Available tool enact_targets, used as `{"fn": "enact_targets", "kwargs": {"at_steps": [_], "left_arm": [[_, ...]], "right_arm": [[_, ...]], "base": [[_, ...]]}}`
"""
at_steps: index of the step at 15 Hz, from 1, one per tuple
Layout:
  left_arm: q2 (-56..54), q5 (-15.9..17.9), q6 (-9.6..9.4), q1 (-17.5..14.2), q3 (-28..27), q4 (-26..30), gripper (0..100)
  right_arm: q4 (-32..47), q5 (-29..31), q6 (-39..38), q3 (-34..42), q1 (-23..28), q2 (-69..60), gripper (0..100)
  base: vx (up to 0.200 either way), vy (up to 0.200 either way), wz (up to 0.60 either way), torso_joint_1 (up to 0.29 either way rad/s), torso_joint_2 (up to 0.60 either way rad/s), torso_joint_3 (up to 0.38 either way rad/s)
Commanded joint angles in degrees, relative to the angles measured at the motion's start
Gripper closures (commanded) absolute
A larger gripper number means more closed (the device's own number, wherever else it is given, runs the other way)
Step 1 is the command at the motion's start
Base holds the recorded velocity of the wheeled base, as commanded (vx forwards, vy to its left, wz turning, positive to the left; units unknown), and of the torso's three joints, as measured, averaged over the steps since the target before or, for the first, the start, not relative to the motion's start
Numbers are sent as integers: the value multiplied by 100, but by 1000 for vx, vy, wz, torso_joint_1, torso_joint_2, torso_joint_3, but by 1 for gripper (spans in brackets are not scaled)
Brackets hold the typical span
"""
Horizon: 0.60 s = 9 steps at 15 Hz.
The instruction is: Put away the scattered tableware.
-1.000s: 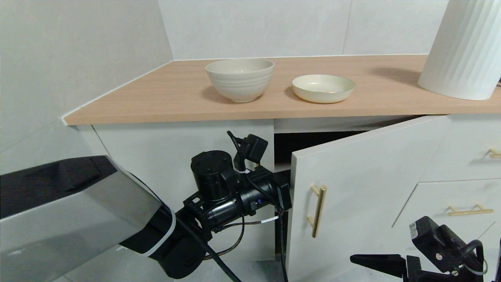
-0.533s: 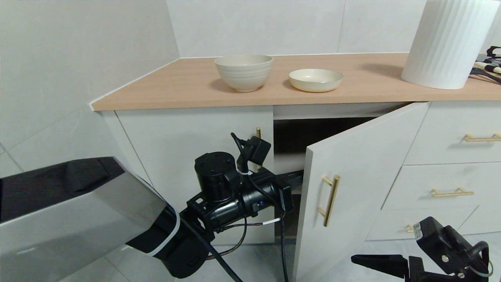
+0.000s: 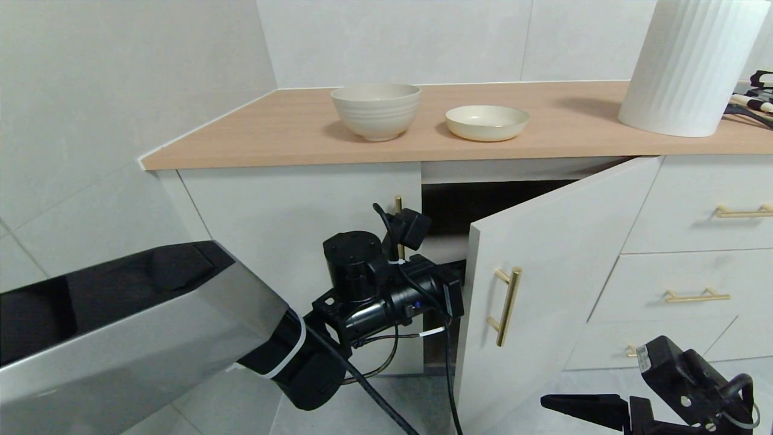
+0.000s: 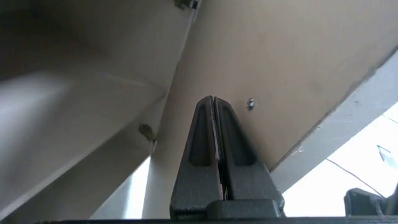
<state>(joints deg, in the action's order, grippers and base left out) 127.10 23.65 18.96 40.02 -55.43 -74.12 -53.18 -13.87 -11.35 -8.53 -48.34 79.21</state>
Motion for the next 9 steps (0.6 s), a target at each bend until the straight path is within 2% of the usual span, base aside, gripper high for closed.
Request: {"fn": "enact_targets", "kwargs": {"at_steps": [1, 3, 9], "left_arm": [[43, -1, 3, 6, -29, 3, 100], [52, -1, 3, 6, -29, 3, 100], [298, -36, 3, 6, -249, 3, 100]], "right_arm": [[0, -1, 1, 1, 0, 41, 0], [0, -1, 1, 1, -9, 41, 0], [0, -1, 1, 10, -9, 41, 0]], "base": [[-200, 0, 0, 2, 2, 2], [-200, 0, 0, 5, 2, 0], [0, 0, 0, 0, 0, 0]]}}
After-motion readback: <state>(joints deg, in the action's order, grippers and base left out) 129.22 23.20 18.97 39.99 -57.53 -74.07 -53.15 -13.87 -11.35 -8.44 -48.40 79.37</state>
